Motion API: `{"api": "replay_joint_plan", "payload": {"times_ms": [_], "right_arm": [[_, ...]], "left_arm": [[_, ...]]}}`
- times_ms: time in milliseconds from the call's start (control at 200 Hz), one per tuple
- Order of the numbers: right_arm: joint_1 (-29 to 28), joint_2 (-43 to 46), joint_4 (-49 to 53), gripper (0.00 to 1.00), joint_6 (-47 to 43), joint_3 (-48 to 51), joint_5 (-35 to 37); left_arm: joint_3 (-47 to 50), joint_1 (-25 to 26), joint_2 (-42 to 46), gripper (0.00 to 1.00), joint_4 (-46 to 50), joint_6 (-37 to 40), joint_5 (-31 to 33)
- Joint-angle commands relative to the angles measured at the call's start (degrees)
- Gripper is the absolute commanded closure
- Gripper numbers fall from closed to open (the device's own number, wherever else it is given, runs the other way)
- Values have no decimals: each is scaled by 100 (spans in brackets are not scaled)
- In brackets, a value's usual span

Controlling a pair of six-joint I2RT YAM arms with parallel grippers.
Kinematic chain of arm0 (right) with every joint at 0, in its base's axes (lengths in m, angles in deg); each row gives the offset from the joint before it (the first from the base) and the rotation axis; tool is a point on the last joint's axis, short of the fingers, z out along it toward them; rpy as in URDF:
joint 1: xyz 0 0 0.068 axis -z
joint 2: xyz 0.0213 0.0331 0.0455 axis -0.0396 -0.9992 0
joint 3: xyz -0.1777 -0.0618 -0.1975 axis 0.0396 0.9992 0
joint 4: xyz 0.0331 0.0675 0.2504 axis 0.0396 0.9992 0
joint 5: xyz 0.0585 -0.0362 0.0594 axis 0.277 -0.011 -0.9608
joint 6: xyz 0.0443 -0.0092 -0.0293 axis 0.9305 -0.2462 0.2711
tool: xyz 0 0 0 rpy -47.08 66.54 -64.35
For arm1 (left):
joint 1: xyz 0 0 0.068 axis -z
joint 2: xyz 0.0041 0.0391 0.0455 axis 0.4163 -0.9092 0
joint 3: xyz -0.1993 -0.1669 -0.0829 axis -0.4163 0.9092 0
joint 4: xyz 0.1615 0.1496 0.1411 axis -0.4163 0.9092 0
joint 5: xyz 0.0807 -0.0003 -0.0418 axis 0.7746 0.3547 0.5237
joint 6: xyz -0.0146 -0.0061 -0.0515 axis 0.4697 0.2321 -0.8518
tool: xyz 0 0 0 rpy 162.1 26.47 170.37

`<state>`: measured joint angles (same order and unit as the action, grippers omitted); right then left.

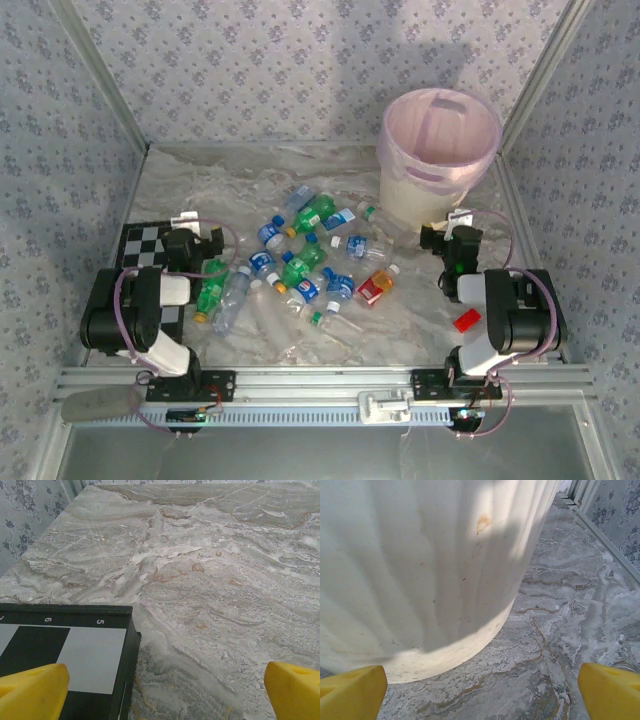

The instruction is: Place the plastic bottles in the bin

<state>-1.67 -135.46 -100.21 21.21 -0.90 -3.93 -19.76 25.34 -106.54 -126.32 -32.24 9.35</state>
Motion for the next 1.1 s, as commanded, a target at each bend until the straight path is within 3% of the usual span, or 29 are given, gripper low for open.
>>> {"api": "replay_joint_plan", "payload": {"times_ms": [0,1094], "right_arm": [[-23,-43,-127,0,-80,0,5],[-13,-25,-161,0,-82,28,-1]], "left_arm": [[-149,-35,33,0,2,-64,-70],[-141,-36,34,0,2,-61,-70]]}}
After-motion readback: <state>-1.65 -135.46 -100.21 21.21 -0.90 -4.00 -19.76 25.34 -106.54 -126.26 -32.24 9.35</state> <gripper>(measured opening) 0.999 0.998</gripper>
